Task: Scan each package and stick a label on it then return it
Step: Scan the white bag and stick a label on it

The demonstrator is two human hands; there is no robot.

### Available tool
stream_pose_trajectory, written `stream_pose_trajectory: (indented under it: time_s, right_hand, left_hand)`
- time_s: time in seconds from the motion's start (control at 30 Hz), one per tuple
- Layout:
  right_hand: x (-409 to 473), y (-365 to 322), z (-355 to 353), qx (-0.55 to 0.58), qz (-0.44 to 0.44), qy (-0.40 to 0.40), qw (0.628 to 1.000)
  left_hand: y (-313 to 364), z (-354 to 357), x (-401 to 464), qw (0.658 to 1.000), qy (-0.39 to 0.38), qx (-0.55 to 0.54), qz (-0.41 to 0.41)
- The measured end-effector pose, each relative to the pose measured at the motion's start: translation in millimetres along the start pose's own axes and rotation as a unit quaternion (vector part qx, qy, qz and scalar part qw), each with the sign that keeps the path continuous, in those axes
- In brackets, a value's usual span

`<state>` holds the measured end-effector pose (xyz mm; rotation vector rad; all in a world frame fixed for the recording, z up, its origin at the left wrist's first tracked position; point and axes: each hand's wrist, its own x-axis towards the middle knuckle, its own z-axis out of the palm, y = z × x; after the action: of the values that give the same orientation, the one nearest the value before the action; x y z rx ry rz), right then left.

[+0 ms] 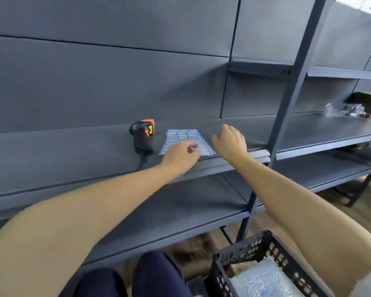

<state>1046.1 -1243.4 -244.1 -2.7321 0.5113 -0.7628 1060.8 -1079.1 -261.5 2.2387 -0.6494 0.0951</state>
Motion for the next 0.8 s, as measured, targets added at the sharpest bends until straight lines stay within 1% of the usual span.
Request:
stream_pose_trajectory:
  time_s: [0.07,0.1,0.17,0.23,0.3,0.4,0.47,0.63,0.8]
  right_hand:
    - [7.8,-42.8,1.6,0.009,-0.045,-0.007,0.999]
    - [10.0,-62.9,3.0,0.014,-0.070,-0.009,0.997]
    - [11.2,-99.6,7.0,0.024,-0.113,-0.015,0.993]
    - [8.3,-132.2,13.2,0.035,-0.142,-0.027,0.989]
    - [1.4,-162.2,21.9,0.045,-0.164,-0.047,0.984]
    - [-15.4,-206.9,38.1,0.055,-0.210,-0.078,0.973]
    - [-30.2,-239.0,48.6,0.070,-0.247,-0.095,0.962]
    - [-83.0,-324.5,70.2,0.123,-0.336,-0.143,0.923]
    - [-164.3,-403.7,92.8,0.165,-0.422,-0.198,0.869]
  left_hand:
    - [-3.5,-32.4,1.3,0.999,0.036,-0.008,-0.001]
    - [-6.6,-48.6,1.0,0.999,0.050,0.005,0.003]
    - [-18.8,-80.0,-2.4,0.994,0.074,0.080,0.013]
    - [-39.5,-110.1,-9.5,0.980,0.090,0.180,0.000]
    - [-66.2,-138.8,-21.4,0.967,0.092,0.236,-0.041]
    - [-108.2,-178.7,-48.5,0.948,0.086,0.287,-0.103]
    - [-133.7,-203.3,-71.3,0.935,0.095,0.310,-0.143]
    - [-180.4,-256.8,-141.1,0.900,0.166,0.338,-0.221]
    - [-234.3,-292.1,-231.7,0.852,0.224,0.354,-0.315]
